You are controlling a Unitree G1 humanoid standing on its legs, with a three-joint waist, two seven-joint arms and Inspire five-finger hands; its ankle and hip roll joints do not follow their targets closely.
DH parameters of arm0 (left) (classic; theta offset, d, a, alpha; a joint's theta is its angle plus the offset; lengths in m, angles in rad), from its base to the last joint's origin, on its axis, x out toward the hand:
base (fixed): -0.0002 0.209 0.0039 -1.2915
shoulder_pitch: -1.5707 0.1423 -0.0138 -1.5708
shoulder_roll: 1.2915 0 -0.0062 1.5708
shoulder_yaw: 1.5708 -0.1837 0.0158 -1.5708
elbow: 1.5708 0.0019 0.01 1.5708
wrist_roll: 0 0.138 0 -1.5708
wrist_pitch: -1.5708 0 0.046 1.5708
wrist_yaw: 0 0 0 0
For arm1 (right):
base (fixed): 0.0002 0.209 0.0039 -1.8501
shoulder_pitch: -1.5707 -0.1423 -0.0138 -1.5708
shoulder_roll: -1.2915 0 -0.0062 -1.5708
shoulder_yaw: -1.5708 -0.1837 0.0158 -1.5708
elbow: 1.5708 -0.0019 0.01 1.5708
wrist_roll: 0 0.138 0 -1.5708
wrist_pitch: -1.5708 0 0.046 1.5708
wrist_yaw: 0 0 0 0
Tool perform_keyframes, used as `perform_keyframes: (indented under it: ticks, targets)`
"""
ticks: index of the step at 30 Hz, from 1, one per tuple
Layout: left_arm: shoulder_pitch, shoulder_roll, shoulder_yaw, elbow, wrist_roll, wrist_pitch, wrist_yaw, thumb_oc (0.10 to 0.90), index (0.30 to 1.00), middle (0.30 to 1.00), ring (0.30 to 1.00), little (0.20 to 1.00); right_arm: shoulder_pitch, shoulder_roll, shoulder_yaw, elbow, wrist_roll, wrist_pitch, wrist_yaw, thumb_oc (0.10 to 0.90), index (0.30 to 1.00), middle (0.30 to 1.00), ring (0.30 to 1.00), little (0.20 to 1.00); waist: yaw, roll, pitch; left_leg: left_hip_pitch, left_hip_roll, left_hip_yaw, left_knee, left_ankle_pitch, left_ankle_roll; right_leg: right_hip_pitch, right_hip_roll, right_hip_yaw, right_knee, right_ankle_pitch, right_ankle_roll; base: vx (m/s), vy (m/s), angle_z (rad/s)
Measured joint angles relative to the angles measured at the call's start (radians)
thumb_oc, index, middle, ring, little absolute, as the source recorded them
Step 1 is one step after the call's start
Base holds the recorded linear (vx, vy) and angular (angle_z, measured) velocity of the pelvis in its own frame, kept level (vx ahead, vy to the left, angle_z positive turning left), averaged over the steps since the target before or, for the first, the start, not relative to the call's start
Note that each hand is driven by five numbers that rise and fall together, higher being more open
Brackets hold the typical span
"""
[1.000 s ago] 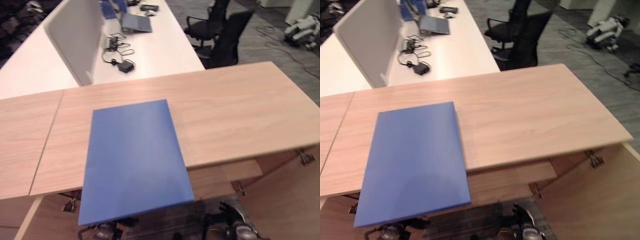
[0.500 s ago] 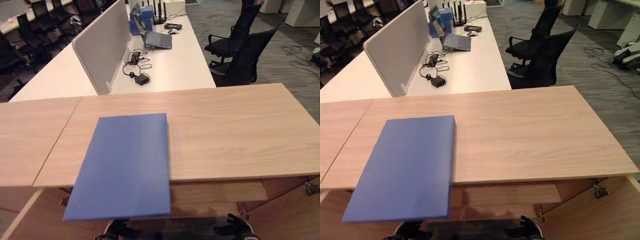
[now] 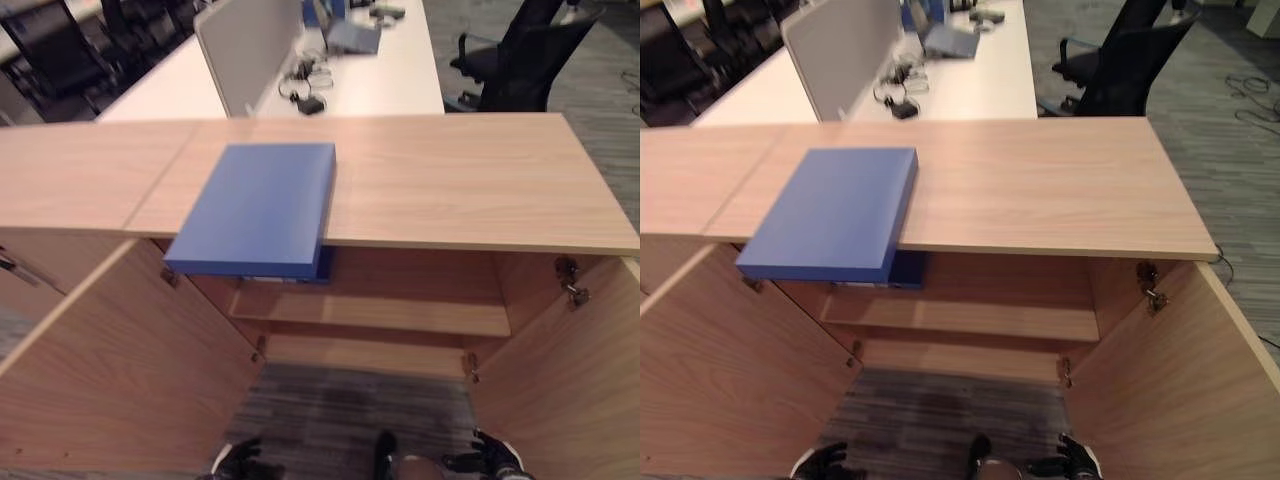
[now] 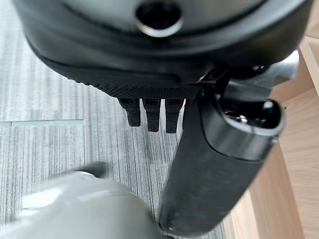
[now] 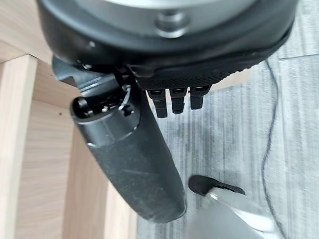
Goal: Put the empty folder in the office cabinet
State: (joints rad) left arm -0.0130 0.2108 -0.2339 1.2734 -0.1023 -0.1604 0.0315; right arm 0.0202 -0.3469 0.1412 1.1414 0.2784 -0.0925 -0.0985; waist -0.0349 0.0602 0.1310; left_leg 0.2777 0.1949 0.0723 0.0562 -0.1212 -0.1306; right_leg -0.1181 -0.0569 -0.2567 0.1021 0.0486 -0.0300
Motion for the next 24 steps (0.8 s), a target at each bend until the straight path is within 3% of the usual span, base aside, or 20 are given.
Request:
perform_keyframes:
  ticks: [1, 3, 4, 5, 6, 7, 8, 9, 10, 11, 12, 14, 15, 16, 17, 20, 22, 24]
  targets:
    - [-0.022, -0.016, -0.007, -0.031, 0.001, -0.001, 0.001, 0.800, 0.900, 0.900, 0.900, 0.900, -0.001, -0.016, -0.002, 0.001, 0.000, -0.001, -0.003, 0.800, 0.900, 0.900, 0.900, 0.900, -0.004, 0.012, -0.004, 0.000, -0.026, -0.012, -0.060, -0.006, 0.009, 0.000, -0.007, -0.006, -0.051, 0.052, 0.003, -0.12, 0.314, 0.61]
    - [-0.043, -0.023, -0.009, -0.053, 0.004, -0.009, 0.001, 0.800, 0.900, 0.900, 0.900, 0.900, -0.003, -0.018, -0.004, 0.005, 0.000, 0.002, -0.004, 0.800, 0.900, 0.900, 0.900, 0.900, 0.008, 0.014, -0.004, -0.006, -0.060, -0.023, -0.123, -0.014, 0.027, 0.002, -0.008, -0.003, -0.108, 0.091, 0.032, -0.07, 0.176, 0.24]
    - [-0.064, -0.024, -0.008, -0.061, 0.010, -0.015, 0.001, 0.800, 0.900, 0.900, 0.900, 0.900, -0.007, -0.012, 0.000, 0.002, 0.000, 0.002, 0.000, 0.800, 0.900, 0.900, 0.900, 0.900, 0.008, 0.016, -0.003, -0.028, -0.088, -0.030, -0.131, -0.021, 0.066, -0.013, 0.006, -0.006, -0.126, 0.099, 0.043, -0.11, 0.274, -0.28]
    - [-0.062, -0.006, -0.009, -0.068, 0.010, -0.019, 0.004, 0.800, 0.900, 0.900, 0.900, 0.900, -0.021, 0.016, 0.002, 0.005, 0.000, 0.003, 0.002, 0.800, 0.900, 0.900, 0.900, 0.900, 0.031, -0.021, 0.002, -0.034, -0.117, -0.019, -0.115, -0.005, 0.064, -0.030, -0.009, 0.013, -0.123, 0.088, 0.051, -0.19, 0.454, -0.84]
    - [-0.055, 0.010, -0.009, -0.065, 0.012, -0.014, 0.003, 0.800, 0.900, 0.900, 0.900, 0.900, -0.042, 0.048, 0.002, -0.001, 0.000, -0.006, 0.002, 0.800, 0.900, 0.900, 0.900, 0.900, 0.040, -0.030, 0.000, -0.078, -0.134, -0.034, -0.085, -0.028, 0.126, -0.055, -0.022, 0.018, -0.107, 0.019, 0.134, -0.12, 0.279, -1.13]
    - [-0.050, 0.006, -0.008, -0.066, 0.015, -0.009, 0.003, 0.800, 0.900, 0.900, 0.900, 0.900, -0.058, 0.057, -0.002, -0.003, -0.001, -0.011, 0.004, 0.800, 0.900, 0.900, 0.900, 0.900, 0.038, -0.010, 0.003, -0.100, -0.115, -0.018, -0.075, -0.009, 0.154, -0.084, -0.016, -0.013, -0.061, 0.009, 0.106, -0.11, 0.281, -0.78]
    - [-0.034, 0.002, -0.009, -0.071, 0.031, -0.009, 0.007, 0.800, 0.900, 0.900, 0.900, 0.900, -0.052, 0.070, -0.017, 0.005, 0.000, -0.008, 0.004, 0.800, 0.900, 0.900, 0.900, 0.900, 0.031, 0.003, 0.002, -0.113, -0.094, -0.006, -0.084, 0.000, 0.178, -0.111, -0.026, -0.030, 0.061, 0.024, 0.051, -0.07, 0.192, 0.07]
    - [-0.030, 0.006, -0.032, -0.091, 0.034, -0.018, 0.002, 0.800, 0.900, 0.900, 0.900, 0.900, -0.026, 0.078, -0.035, 0.012, 0.001, 0.016, 0.004, 0.800, 0.900, 0.900, 0.900, 0.900, 0.025, 0.004, 0.000, -0.137, -0.084, -0.016, -0.102, -0.003, 0.169, -0.117, -0.049, -0.024, 0.232, -0.049, 0.093, -0.14, 0.348, 0.38]
    - [-0.027, 0.025, -0.045, -0.090, 0.036, -0.023, -0.001, 0.800, 0.900, 0.900, 0.900, 0.900, -0.010, 0.096, -0.053, 0.012, 0.002, 0.017, 0.001, 0.800, 0.900, 0.900, 0.900, 0.900, 0.023, -0.035, -0.004, -0.140, -0.118, -0.034, -0.100, -0.013, 0.168, -0.087, -0.092, -0.005, 0.225, -0.094, 0.128, -0.11, 0.250, 0.43]
    - [-0.013, 0.052, -0.047, -0.088, 0.039, -0.029, -0.002, 0.800, 0.900, 0.900, 0.900, 0.900, 0.002, 0.116, -0.061, 0.011, 0.002, 0.017, -0.001, 0.800, 0.900, 0.900, 0.900, 0.900, 0.024, -0.091, -0.009, -0.148, -0.165, -0.041, -0.098, -0.023, 0.169, -0.032, -0.144, 0.018, 0.143, -0.153, 0.167, -0.14, 0.296, -0.15]
    - [-0.015, 0.041, -0.027, -0.028, 0.040, -0.005, 0.003, 0.800, 0.900, 0.900, 0.900, 0.900, -0.015, 0.111, -0.068, 0.019, 0.003, 0.016, -0.001, 0.800, 0.900, 0.900, 0.900, 0.900, 0.023, -0.105, 0.010, -0.174, -0.186, -0.027, -0.037, 0.016, 0.128, 0.000, -0.169, 0.005, 0.069, -0.060, 0.153, -0.16, 0.238, -0.62]
    - [0.017, 0.043, 0.003, -0.012, 0.040, 0.004, 0.003, 0.800, 0.900, 0.900, 0.900, 0.900, 0.017, 0.104, -0.053, 0.004, 0.010, 0.016, -0.012, 0.800, 0.900, 0.900, 0.900, 0.900, 0.008, -0.078, 0.004, -0.180, -0.200, -0.016, -0.028, 0.043, 0.146, 0.044, -0.165, 0.009, -0.048, -0.016, 0.178, -0.16, 0.192, -0.57]
    - [0.019, 0.048, 0.005, -0.012, 0.042, 0.003, 0.004, 0.800, 0.900, 0.900, 0.900, 0.900, 0.024, 0.106, -0.046, 0.007, 0.010, 0.016, -0.011, 0.800, 0.900, 0.900, 0.900, 0.900, 0.009, -0.091, 0.003, -0.191, -0.209, -0.010, -0.023, 0.046, 0.145, 0.039, -0.169, 0.012, -0.060, -0.016, 0.178, -0.15, 0.123, -0.22]
    - [0.016, 0.060, 0.010, -0.019, 0.048, 0.000, 0.005, 0.800, 0.900, 0.900, 0.900, 0.900, 0.025, 0.109, -0.035, 0.012, 0.019, 0.018, -0.011, 0.800, 0.900, 0.900, 0.900, 0.900, 0.008, -0.083, -0.001, -0.202, -0.220, 0.006, -0.031, 0.054, 0.164, 0.037, -0.174, 0.021, -0.091, -0.021, 0.190, -0.17, 0.158, -0.26]
    - [0.016, 0.066, 0.013, -0.023, 0.053, 0.001, 0.004, 0.800, 0.900, 0.900, 0.900, 0.900, 0.021, 0.109, -0.037, 0.012, 0.020, 0.018, -0.011, 0.800, 0.900, 0.900, 0.900, 0.900, 0.012, -0.071, -0.001, -0.204, -0.216, 0.023, -0.064, 0.085, 0.199, 0.019, -0.169, 0.038, -0.091, -0.032, 0.193, -0.12, 0.128, -0.30]
    - [0.033, 0.076, 0.016, -0.024, 0.070, 0.002, 0.004, 0.800, 0.900, 0.900, 0.900, 0.900, 0.009, 0.106, -0.036, 0.010, 0.031, 0.016, -0.011, 0.800, 0.900, 0.900, 0.900, 0.900, 0.014, -0.036, -0.002, -0.184, -0.179, 0.038, -0.141, 0.133, 0.204, -0.007, -0.119, 0.044, 0.051, -0.047, 0.164, -0.03, 0.033, -0.16]
    - [0.042, 0.088, 0.016, -0.016, 0.070, 0.003, 0.004, 0.800, 0.900, 0.900, 0.900, 0.900, 0.012, 0.116, -0.034, 0.011, 0.038, 0.015, -0.009, 0.800, 0.900, 0.900, 0.900, 0.900, 0.034, -0.058, -0.013, -0.185, -0.183, 0.056, -0.140, 0.135, 0.197, 0.043, -0.118, 0.023, 0.034, -0.050, 0.160, 0.03, -0.002, -0.16]
    - [0.050, 0.095, 0.019, -0.015, 0.070, 0.009, 0.003, 0.800, 0.900, 0.900, 0.900, 0.900, 0.019, 0.129, -0.033, 0.015, 0.038, 0.013, -0.009, 0.800, 0.900, 0.900, 0.900, 0.900, 0.038, -0.097, -0.025, -0.185, -0.208, 0.051, -0.137, 0.140, 0.179, 0.136, -0.120, 0.045, -0.084, -0.001, 0.139, 0.07, -0.021, -0.06]
